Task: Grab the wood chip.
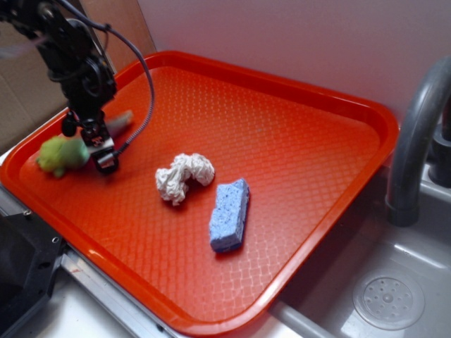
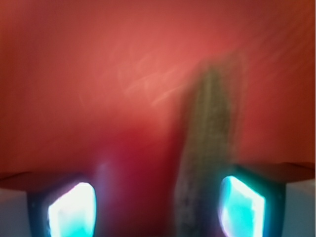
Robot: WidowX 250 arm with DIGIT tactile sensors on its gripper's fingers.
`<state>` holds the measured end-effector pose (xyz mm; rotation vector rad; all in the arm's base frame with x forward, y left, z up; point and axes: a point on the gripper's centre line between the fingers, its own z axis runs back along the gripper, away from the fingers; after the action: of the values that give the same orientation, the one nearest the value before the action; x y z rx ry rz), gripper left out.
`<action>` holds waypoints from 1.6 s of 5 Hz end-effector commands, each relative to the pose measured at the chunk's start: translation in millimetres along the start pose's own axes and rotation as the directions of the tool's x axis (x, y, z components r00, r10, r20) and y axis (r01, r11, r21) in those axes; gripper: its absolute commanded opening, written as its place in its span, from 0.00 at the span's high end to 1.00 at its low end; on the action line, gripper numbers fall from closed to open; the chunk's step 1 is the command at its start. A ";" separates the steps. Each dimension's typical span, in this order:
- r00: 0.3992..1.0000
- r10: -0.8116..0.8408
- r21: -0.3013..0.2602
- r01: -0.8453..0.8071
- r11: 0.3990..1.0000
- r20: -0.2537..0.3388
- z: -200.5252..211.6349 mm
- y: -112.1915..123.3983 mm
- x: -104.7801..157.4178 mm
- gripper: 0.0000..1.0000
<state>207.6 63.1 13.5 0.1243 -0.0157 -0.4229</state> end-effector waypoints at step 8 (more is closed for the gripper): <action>0.942 0.292 0.062 -0.306 0.950 0.165 104.1 -60.8 20.0 1.00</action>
<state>191.3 -9.4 102.2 0.1706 -0.1579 -0.1159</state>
